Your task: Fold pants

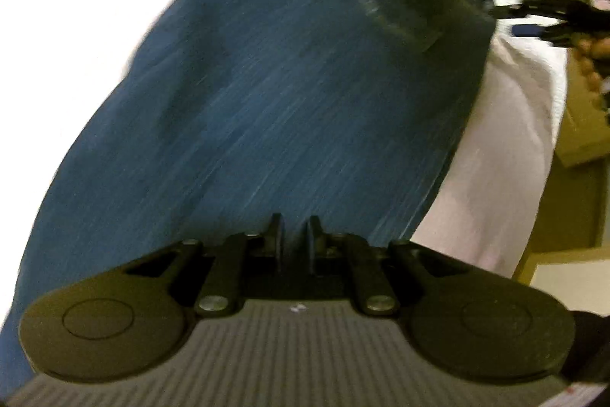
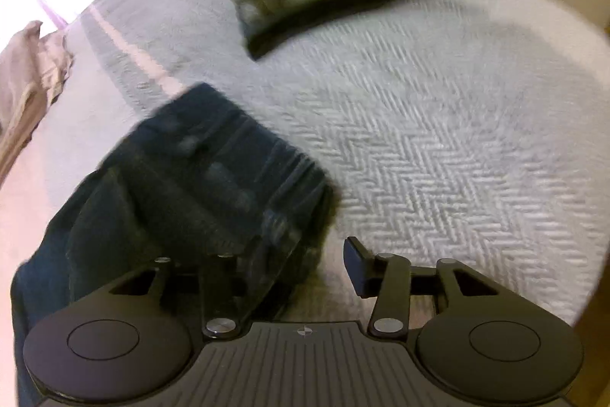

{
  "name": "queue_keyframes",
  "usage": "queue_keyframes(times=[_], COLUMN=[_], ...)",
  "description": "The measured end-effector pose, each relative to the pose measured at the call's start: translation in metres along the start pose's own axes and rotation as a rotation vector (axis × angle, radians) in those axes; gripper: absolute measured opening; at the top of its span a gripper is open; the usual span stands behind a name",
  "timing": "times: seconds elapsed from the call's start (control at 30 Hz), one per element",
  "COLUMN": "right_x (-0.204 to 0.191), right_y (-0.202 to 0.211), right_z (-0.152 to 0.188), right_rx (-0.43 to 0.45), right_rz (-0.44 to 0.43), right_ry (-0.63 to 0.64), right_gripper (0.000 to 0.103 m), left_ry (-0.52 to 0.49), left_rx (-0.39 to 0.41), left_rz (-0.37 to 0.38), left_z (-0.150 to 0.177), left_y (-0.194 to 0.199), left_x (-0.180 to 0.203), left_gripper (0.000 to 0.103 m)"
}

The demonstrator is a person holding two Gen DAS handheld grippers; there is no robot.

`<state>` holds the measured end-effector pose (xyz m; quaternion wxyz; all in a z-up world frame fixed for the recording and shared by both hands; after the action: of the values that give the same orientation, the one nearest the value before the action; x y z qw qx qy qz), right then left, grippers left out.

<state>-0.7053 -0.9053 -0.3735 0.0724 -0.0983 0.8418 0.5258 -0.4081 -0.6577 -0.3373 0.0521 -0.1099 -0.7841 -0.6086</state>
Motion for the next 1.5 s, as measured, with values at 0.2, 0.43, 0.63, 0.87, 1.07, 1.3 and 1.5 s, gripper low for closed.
queue_keyframes(times=[0.2, 0.43, 0.63, 0.87, 1.07, 1.3, 1.5], right_x=[-0.116, -0.174, -0.178, -0.234, -0.253, -0.257, -0.257], right_y=[0.028, -0.001, 0.041, 0.113, 0.136, 0.147, 0.158], right_z=[0.088, 0.218, 0.237, 0.264, 0.288, 0.302, 0.316], right_rx=[-0.043, -0.183, -0.226, -0.181, -0.214, -0.239, -0.25], right_rz=[-0.313, -0.186, -0.002, -0.066, -0.136, -0.213, -0.24], right_ry=[0.251, 0.646, 0.513, 0.536, 0.529, 0.551, 0.509], right_gripper=[0.043, 0.043, 0.043, 0.061, 0.064, 0.065, 0.065], left_ry=[0.107, 0.179, 0.24, 0.307, 0.346, 0.336, 0.294], left_rx=[0.013, 0.099, 0.132, 0.178, 0.159, 0.118, 0.122], left_rz=[-0.082, -0.054, -0.085, -0.188, -0.286, -0.361, -0.392], left_z=[0.08, 0.167, 0.236, 0.283, 0.308, 0.332, 0.331], left_y=[0.031, 0.06, 0.113, 0.183, 0.219, 0.248, 0.261], left_x=[-0.045, -0.092, -0.129, -0.153, -0.151, -0.134, -0.124], left_gripper=[0.014, 0.014, 0.014, 0.02, 0.033, 0.039, 0.048])
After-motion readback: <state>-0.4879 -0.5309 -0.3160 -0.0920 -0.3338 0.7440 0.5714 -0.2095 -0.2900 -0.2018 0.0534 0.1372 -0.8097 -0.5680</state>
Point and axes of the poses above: each gripper's, at about its wrist camera, not at the fingertips, and y roughly against the way its jaws point, x to its right, z to its underside, the point moved 4 cm from there along -y, roughly the way its jaws point, and after that the axes turned 4 degrees about -y, right-handed, at the moved point
